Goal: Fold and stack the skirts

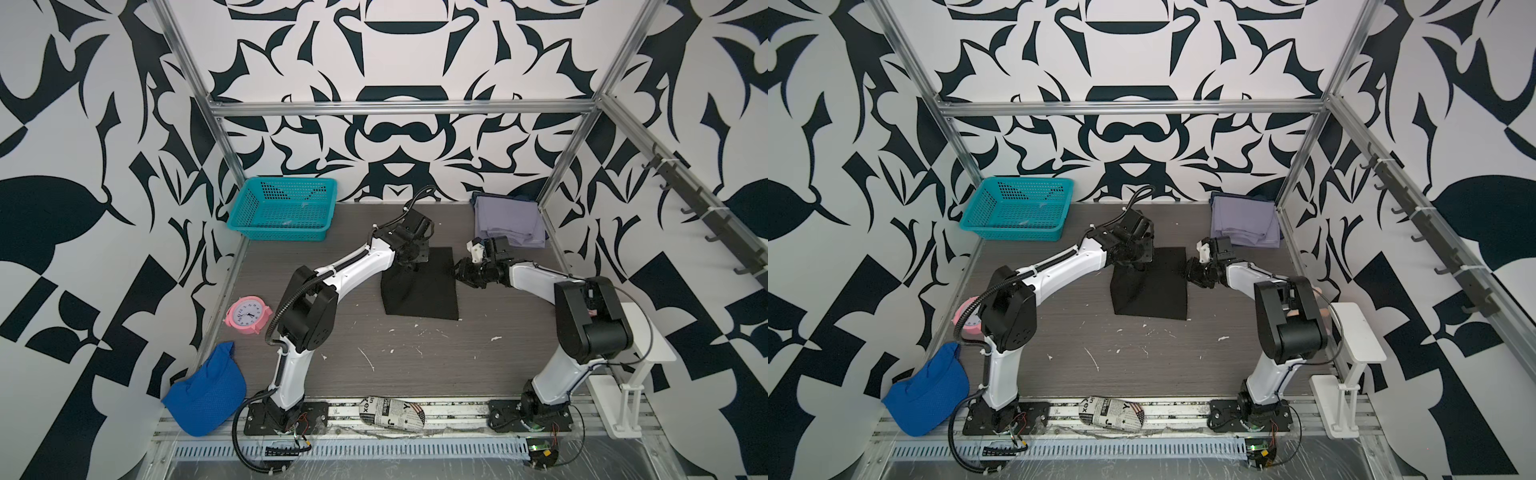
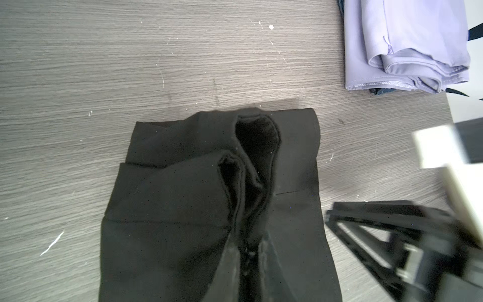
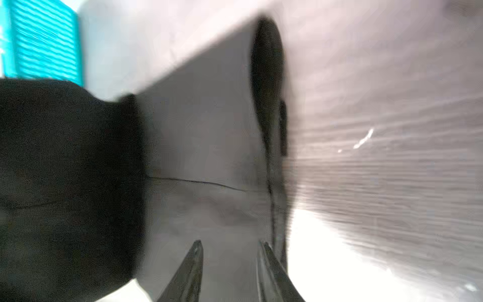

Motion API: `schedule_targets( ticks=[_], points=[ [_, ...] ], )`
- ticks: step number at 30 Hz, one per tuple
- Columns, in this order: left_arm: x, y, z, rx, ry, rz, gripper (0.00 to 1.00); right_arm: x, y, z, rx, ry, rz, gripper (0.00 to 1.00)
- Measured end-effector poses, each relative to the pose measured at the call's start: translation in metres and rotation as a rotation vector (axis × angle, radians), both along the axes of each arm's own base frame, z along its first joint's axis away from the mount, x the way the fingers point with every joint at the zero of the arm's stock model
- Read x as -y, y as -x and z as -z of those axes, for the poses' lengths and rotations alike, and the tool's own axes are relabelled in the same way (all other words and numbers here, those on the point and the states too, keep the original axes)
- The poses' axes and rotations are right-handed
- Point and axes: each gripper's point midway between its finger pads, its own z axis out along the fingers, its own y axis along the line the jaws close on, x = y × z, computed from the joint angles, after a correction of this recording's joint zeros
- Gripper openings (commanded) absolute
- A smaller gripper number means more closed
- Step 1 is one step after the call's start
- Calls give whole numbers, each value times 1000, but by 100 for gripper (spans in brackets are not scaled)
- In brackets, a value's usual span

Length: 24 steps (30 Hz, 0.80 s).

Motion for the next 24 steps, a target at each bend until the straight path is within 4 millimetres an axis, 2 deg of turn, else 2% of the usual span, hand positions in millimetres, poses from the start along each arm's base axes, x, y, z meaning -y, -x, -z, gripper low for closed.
schedule_targets(
  ticks=[3,9,16,20,24],
  points=[
    [0,0,0,1,-2,3,0,-3,6,21,-46,-2,-18,35],
    [5,2,-4,10,-5,21,0,-7,-1,23,-14,-5,-26,28],
    [41,2,-23,57,16,82,0,-12,-7,24,9,-17,-33,24],
    [55,5,-11,45,5,103,0,-12,-8,25,13,-17,-33,24],
    [58,8,18,0,-34,113,0,-12,-8,25,13,-18,-33,24]
  ],
)
